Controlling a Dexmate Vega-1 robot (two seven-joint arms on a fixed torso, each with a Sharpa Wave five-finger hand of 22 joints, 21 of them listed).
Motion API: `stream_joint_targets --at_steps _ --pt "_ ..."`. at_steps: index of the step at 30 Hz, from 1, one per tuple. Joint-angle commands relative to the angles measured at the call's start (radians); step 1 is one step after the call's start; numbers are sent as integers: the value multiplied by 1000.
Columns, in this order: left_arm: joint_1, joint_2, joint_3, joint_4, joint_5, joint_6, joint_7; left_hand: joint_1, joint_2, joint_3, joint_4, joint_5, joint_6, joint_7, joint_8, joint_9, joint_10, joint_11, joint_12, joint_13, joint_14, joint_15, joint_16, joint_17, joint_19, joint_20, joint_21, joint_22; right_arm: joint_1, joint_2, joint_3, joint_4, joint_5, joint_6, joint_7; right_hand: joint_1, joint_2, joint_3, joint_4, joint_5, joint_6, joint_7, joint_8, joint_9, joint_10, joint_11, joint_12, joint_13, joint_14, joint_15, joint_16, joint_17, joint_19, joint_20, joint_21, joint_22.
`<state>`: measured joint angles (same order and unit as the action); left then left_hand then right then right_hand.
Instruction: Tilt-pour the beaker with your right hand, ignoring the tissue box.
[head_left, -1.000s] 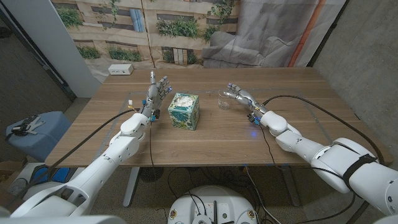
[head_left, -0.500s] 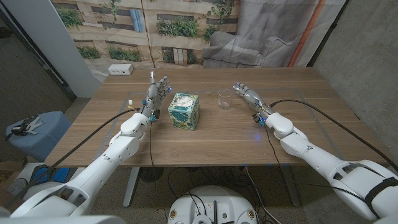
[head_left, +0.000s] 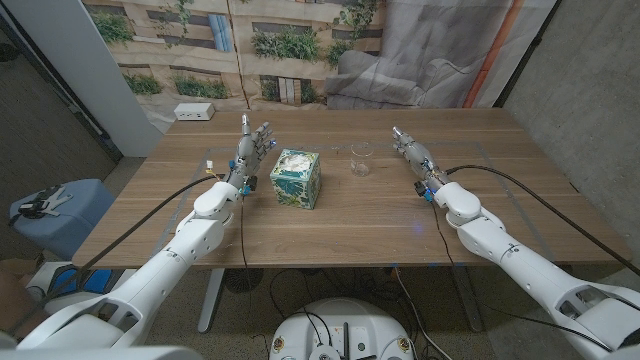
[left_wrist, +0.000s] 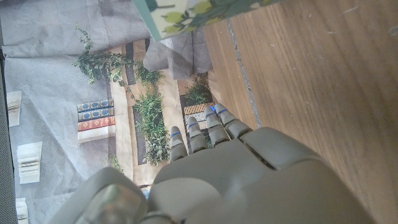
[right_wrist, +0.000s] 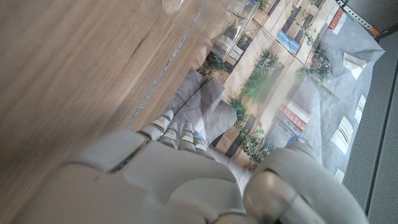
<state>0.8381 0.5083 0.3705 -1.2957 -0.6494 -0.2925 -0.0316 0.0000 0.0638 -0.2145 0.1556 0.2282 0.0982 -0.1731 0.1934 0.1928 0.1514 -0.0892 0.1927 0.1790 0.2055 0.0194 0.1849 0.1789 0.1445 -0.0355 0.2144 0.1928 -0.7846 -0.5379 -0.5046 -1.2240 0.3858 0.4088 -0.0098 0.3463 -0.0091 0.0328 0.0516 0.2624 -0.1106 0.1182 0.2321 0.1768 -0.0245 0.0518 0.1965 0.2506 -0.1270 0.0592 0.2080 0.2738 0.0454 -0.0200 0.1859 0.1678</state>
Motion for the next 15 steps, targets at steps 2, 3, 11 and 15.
stream_joint_targets --at_steps 2,3,11,15 --pt "0 0 0 1 0 0 0 2 25 -8 1 5 7 -5 8 4 11 -2 6 3 7 0 5 5 7 -10 7 3 -102 -38 73 -160 38 -98 -99 -25 2 -4 15 -1 17 10 -5 1 16 -2 9 -9 16 -3 12 -2 22 -4 8 -1" --pt "0 0 0 1 0 0 0 2 25 -8 1 5 6 -5 8 4 11 -1 6 3 7 1 5 5 7 -10 7 3 -109 -39 77 -169 41 -102 -106 -28 3 -5 16 -1 19 10 -5 1 17 -2 9 -10 19 -4 13 -2 26 -5 9 -1" --pt "0 -1 1 1 0 0 0 2 25 -8 1 5 6 -6 8 4 10 -1 6 3 5 0 4 5 7 -9 7 3 -155 -23 118 -201 132 -116 -108 -67 19 -14 37 3 52 5 -6 0 45 -5 14 -26 38 -8 19 -5 41 -4 10 -1" --pt "0 -1 1 1 0 0 0 2 25 -8 1 5 5 -6 8 4 10 -1 6 3 6 -1 4 5 7 -10 7 3 -163 -42 130 -208 148 -126 -90 -78 24 -16 43 5 57 5 -8 0 54 -3 15 -31 45 -8 21 -7 47 -5 11 -1"
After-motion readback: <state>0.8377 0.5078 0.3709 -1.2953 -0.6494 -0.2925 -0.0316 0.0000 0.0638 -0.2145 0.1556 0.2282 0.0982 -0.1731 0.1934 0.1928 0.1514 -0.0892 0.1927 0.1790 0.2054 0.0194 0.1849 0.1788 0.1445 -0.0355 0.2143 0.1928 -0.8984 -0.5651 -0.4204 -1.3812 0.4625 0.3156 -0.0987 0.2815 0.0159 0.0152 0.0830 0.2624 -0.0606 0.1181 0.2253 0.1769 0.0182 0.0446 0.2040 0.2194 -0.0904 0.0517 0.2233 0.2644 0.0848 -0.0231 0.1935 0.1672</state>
